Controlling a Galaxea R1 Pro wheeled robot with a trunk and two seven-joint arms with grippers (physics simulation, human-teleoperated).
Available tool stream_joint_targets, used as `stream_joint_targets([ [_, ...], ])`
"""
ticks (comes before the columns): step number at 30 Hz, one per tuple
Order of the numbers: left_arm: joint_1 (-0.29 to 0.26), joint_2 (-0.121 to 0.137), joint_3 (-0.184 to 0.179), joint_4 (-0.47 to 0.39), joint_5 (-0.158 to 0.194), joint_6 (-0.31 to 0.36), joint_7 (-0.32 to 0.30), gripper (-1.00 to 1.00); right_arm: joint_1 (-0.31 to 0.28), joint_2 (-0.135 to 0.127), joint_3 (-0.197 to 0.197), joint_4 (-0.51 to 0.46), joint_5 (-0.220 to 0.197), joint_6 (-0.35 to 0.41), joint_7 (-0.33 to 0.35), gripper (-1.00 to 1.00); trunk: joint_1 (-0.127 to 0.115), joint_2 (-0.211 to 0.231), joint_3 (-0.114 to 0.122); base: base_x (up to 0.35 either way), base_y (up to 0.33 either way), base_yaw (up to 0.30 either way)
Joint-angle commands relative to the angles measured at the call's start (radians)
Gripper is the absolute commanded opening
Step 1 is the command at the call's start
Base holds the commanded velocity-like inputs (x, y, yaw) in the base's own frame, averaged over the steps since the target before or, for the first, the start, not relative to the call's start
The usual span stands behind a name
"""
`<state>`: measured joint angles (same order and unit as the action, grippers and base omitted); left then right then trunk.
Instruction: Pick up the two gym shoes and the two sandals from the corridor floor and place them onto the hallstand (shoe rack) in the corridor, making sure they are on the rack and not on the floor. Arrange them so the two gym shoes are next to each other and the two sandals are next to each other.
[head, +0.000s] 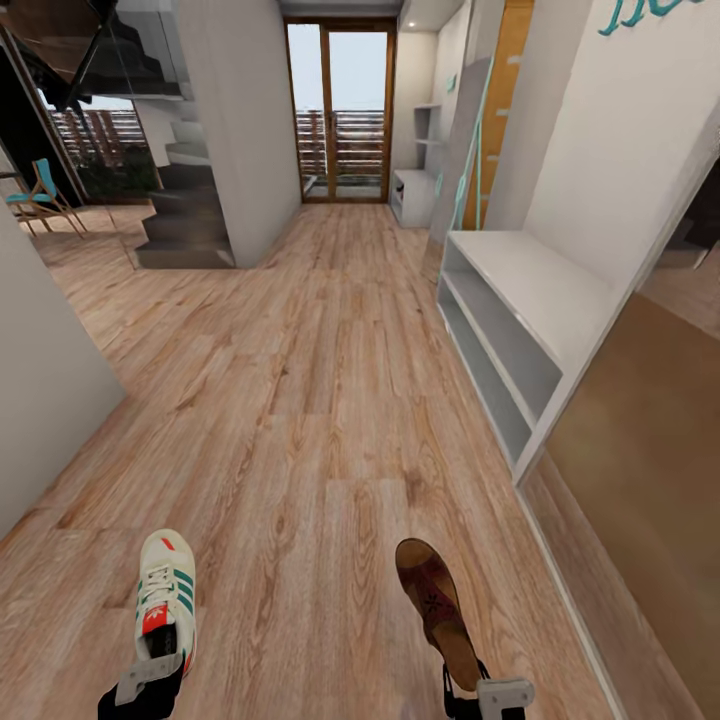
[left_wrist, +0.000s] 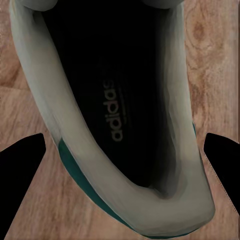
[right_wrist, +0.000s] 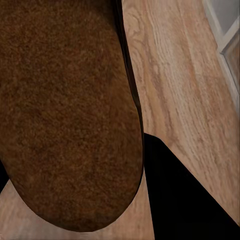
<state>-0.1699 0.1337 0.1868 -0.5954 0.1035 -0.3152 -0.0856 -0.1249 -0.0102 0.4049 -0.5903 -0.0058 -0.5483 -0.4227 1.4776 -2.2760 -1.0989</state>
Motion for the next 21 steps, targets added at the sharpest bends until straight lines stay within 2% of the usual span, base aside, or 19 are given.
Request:
stream_joint_targets([
  [1,0.000,0.000,0.002,0.001,0.010,-0.002,-0.009,-1.00,-0.001,-0.001,0.007,0.001,-0.005,-0.002,-0.008,-1.00,-0.004,0.007,0.003,0.000,0.000,-0.007],
  [3,0.000,0.000,0.002,0.001,0.010,-0.002,-0.009,-1.00,-0.001,0.000,0.006,0.000,-0.004,-0.003,-0.017,-1.00,-0.012,0.021,0.009,0.000,0.000,-0.004],
  [5,0.000,-0.003,0.002,0.001,0.010,-0.002,-0.009,-1.00,-0.001,0.003,0.007,0.000,-0.003,-0.003,-0.121,-1.00,-0.019,0.035,0.015,0.000,0.000,-0.001],
  [8,0.000,-0.003,0.002,0.000,0.010,-0.002,-0.010,-1.00,-0.001,0.005,0.010,-0.001,-0.003,-0.001,-0.201,-1.00,-0.031,0.056,0.025,0.000,0.000,0.000],
  [13,0.000,-0.004,0.002,0.001,0.010,-0.002,-0.010,-1.00,-0.001,0.004,0.011,-0.001,-0.004,0.000,-0.238,-1.00,-0.050,0.091,0.040,0.000,0.000,0.000],
  [15,0.000,-0.004,0.002,0.001,0.010,-0.002,-0.010,-1.00,-0.001,0.002,0.012,0.001,-0.004,0.001,-0.232,-1.00,-0.058,0.105,0.047,0.000,0.000,0.000],
  [19,0.000,-0.005,0.002,0.001,0.010,-0.002,-0.010,-1.00,-0.001,-0.004,0.009,0.002,-0.004,0.001,-0.133,-1.00,-0.073,0.133,0.059,0.000,0.000,0.000],
  [20,0.000,-0.005,0.002,0.001,0.010,-0.002,-0.010,-1.00,-0.001,-0.006,0.003,0.000,-0.005,0.001,-0.030,-1.00,-0.077,0.140,0.062,0.000,0.000,0.000],
  [21,0.000,-0.005,0.002,0.001,0.010,-0.002,-0.010,-1.00,-0.001,-0.006,0.001,-0.002,-0.005,0.001,0.014,-1.00,-0.081,0.147,0.065,0.000,0.000,0.000],
])
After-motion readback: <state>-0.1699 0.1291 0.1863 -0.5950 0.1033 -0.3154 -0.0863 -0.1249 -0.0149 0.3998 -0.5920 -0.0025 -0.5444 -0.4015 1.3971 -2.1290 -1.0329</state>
